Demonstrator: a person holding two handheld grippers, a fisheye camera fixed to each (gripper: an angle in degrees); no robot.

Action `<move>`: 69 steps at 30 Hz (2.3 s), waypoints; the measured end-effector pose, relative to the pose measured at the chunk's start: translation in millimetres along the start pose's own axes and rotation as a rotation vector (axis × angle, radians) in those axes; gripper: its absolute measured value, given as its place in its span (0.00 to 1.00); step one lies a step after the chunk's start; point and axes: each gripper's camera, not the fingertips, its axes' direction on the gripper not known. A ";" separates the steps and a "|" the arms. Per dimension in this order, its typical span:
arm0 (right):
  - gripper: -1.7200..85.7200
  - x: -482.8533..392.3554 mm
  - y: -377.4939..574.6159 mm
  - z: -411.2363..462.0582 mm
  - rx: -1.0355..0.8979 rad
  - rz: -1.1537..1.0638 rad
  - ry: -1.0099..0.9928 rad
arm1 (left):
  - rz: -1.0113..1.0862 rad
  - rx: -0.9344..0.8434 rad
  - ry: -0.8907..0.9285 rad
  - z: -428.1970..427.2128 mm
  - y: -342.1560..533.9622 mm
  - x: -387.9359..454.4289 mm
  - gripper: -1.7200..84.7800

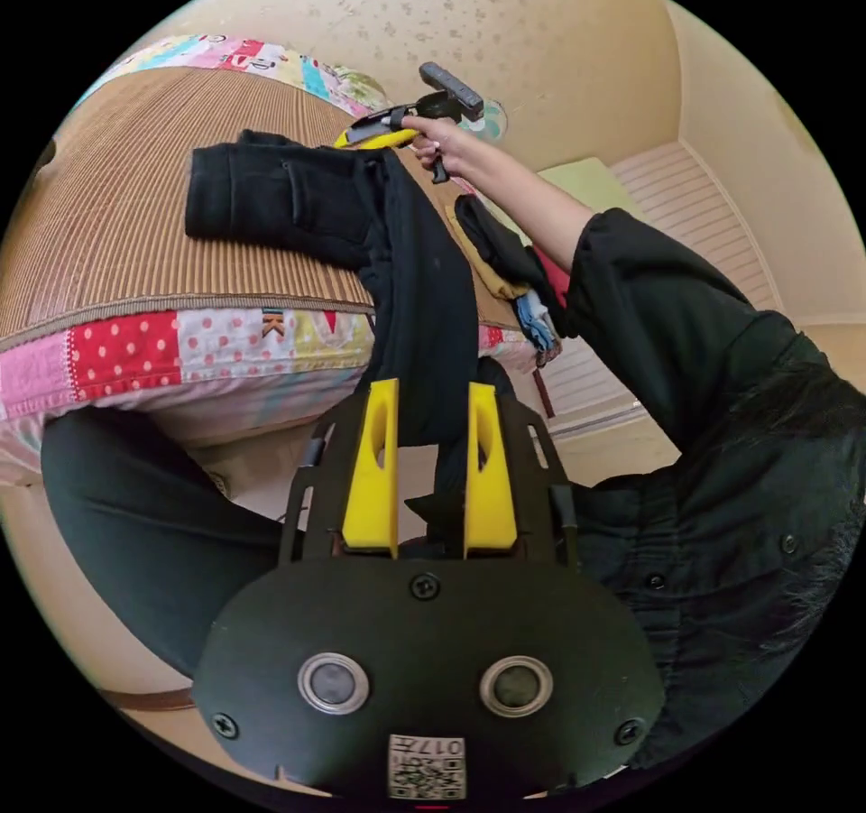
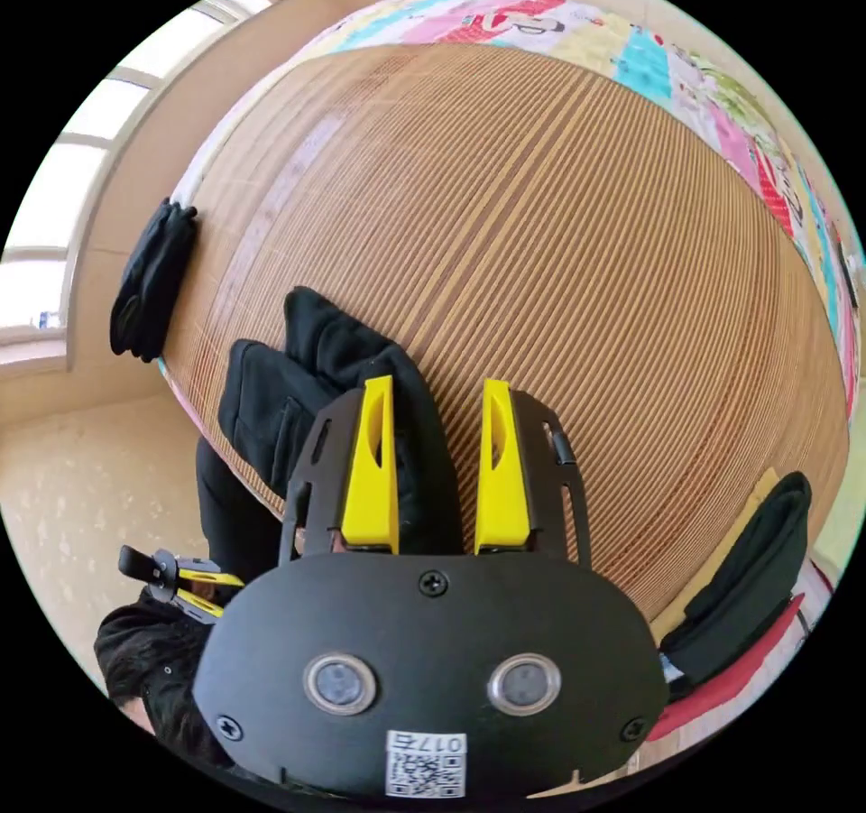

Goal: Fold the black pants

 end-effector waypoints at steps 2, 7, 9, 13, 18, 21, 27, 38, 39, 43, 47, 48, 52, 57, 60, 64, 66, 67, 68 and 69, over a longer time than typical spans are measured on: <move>0.10 7.8 -6.9 37.1 -0.152 -0.026 -0.113 | -0.088 0.110 0.066 -21.2 1.6 -15.5 0.19; 0.06 33.0 64.3 -0.6 0.045 -0.028 -0.415 | -0.299 0.324 0.288 -51.9 1.1 -59.8 0.22; 0.06 49.6 110.5 -22.9 0.175 -0.025 -0.654 | -0.334 0.305 0.327 -46.3 -18.0 -70.1 0.24; 0.05 60.9 224.5 -54.8 0.374 -0.160 -1.028 | -0.360 0.268 0.331 -23.7 -53.5 -69.3 0.27; 0.06 57.4 355.8 -52.7 0.557 -0.267 -1.304 | -0.246 0.321 0.359 -9.9 -67.8 -21.7 0.22; 0.06 85.1 417.9 -30.9 0.682 -0.161 -1.505 | -0.220 0.333 0.233 -7.6 -47.0 -0.7 0.09; 0.06 147.2 549.2 -100.9 1.130 -0.173 -1.583 | 0.117 0.472 0.231 -89.7 -16.9 81.6 0.08; 0.05 166.2 608.4 -353.0 1.607 -0.437 -1.233 | 0.605 0.796 -0.051 -224.5 -75.3 259.9 0.08; 0.05 171.0 594.6 -363.8 1.593 -0.424 -1.244 | 0.597 0.771 -0.071 -223.7 -113.8 266.7 0.08; 0.05 224.5 481.9 -425.2 1.624 -0.141 -1.102 | 0.447 0.681 -0.179 -205.3 -263.0 263.0 0.09; 0.05 277.6 298.8 -459.5 1.338 0.305 -0.301 | 0.161 0.510 -0.525 -148.6 -442.0 195.8 0.17; 0.06 285.5 275.6 -450.0 1.255 0.361 -0.251 | 0.051 0.447 -0.614 -128.6 -462.5 162.0 0.18; 0.07 288.2 212.5 -334.2 1.015 0.210 -0.166 | 0.004 0.304 -0.607 -63.3 -447.2 61.2 0.18; 0.11 271.7 234.8 -134.5 0.722 0.148 -0.115 | -0.047 -0.001 -0.609 45.8 -318.5 -78.4 0.18; 0.14 266.0 288.9 -34.6 0.619 0.191 -0.179 | -0.092 -0.019 -0.544 58.1 -232.3 -108.5 0.18; 0.16 246.2 392.5 49.6 0.584 0.354 -0.249 | -0.134 0.048 -0.412 45.5 -142.1 -109.7 0.17; 0.16 234.2 433.4 69.3 0.629 0.399 -0.358 | -0.166 0.088 -0.317 38.5 -95.2 -101.9 0.17; 0.15 227.5 452.8 83.6 0.627 0.450 -0.417 | -0.173 0.092 -0.295 38.2 -85.7 -99.6 0.16; 0.14 221.1 463.5 100.2 0.609 0.486 -0.459 | -0.184 0.101 -0.262 39.5 -69.0 -95.1 0.16; 0.14 217.9 465.8 109.2 0.592 0.490 -0.475 | -0.191 0.094 -0.237 44.5 -56.9 -91.8 0.16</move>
